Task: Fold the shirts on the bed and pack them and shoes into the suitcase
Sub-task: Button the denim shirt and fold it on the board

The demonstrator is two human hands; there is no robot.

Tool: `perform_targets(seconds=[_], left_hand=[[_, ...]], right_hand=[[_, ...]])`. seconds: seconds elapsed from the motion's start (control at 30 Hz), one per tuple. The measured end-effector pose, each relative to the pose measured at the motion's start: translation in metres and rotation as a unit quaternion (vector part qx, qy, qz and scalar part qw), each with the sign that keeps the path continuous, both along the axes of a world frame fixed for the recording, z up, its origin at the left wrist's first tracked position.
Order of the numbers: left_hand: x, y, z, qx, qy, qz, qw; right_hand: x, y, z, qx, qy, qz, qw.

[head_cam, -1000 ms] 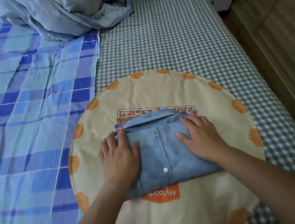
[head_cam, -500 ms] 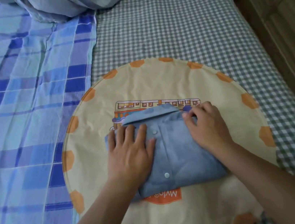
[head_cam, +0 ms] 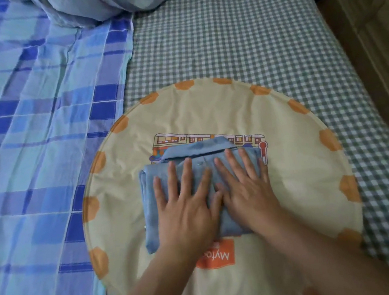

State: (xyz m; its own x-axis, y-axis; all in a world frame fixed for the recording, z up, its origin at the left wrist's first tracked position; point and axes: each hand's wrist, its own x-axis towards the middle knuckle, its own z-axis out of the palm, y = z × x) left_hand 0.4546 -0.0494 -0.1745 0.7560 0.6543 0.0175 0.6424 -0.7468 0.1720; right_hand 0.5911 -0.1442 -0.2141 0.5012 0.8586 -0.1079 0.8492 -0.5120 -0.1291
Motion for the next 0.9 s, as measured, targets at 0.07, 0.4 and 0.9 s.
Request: perform_targets(seconds=[0.07,0.4,0.9], left_hand=[[-0.014,0.001,-0.021,-0.029,0.054,0.016,0.998],[-0.001,0.018,-0.001,-0.178,0.184,0.032,0.966],[-0.152,0.057,0.222,-0.739,-0.37,0.229,0.515]], right_hand=[[0.0,-0.007,-0.001,0.003,0.005,-0.007,1.0],[0.027,-0.008,0.047,0.107,0.489,-0.479,0.721],[-0.182,0.099,0.264,0.027,0.292,-0.028,0.956]])
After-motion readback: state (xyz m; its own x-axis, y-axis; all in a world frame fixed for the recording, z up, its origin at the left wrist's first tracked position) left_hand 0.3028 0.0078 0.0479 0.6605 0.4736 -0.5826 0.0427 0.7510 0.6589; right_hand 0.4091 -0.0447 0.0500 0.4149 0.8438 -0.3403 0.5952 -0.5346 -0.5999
